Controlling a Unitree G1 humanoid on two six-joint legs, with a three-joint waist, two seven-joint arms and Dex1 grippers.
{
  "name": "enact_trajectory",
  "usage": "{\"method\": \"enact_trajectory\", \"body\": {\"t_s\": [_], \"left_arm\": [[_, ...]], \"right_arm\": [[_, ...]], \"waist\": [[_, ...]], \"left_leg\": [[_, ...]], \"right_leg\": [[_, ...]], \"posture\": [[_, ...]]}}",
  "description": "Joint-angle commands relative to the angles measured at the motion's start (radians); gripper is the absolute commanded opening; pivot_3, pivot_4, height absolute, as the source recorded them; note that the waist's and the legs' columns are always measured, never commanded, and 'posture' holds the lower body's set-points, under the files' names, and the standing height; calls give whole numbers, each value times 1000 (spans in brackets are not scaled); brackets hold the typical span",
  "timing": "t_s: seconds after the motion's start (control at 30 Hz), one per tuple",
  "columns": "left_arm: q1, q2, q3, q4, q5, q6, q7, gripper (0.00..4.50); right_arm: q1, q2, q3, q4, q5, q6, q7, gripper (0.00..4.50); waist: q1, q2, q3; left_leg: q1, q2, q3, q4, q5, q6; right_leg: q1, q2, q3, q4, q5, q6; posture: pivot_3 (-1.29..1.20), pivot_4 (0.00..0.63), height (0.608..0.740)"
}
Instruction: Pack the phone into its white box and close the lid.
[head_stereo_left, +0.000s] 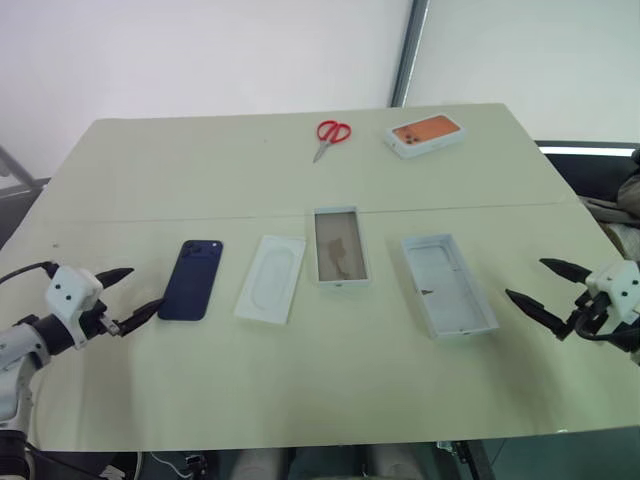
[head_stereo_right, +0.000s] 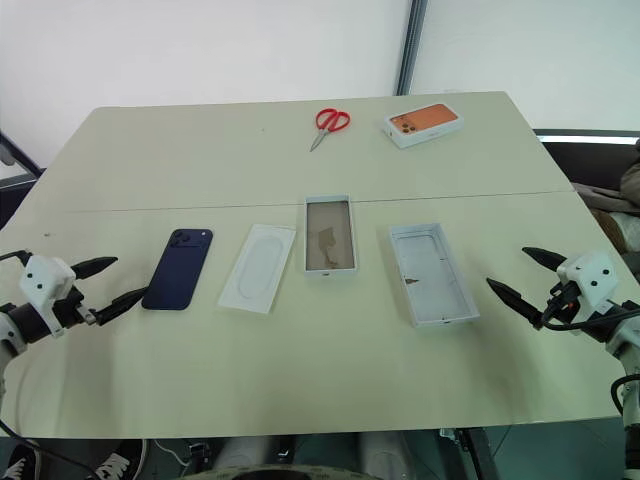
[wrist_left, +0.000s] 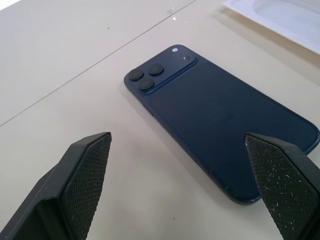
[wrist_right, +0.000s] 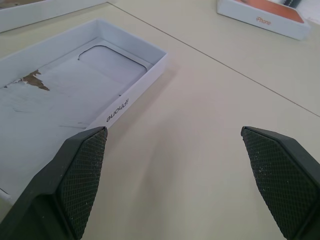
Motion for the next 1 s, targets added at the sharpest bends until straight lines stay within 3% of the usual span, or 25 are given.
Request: {"method": "enact_trajectory", "body": {"t_s": [0.03, 0.9, 1.0], "left_arm": [[-6, 8, 39, 13, -9, -11, 19, 4462], [-4, 1, 30, -18, -43, 44, 6, 4462], [-7, -3, 29, -48, -68, 116, 13, 4462]], "right_arm": [[-7, -7, -10, 3, 6, -22, 1, 4481], [-15, -3, 9, 23, 2, -36, -4, 4481], [-14, 1, 18, 6, 2, -31, -8, 4481]], "waist": [[0, 0, 0], [0, 0, 0], [0, 0, 0]], "left_leg": [[0, 0, 0, 0, 0, 0], [0, 0, 0, 0, 0, 0], [0, 0, 0, 0, 0, 0]], "right_leg": [[0, 0, 0, 0, 0, 0], [0, 0, 0, 0, 0, 0], [0, 0, 0, 0, 0, 0]], "posture": [[0, 150, 740], [0, 150, 740], [0, 150, 740]]}}
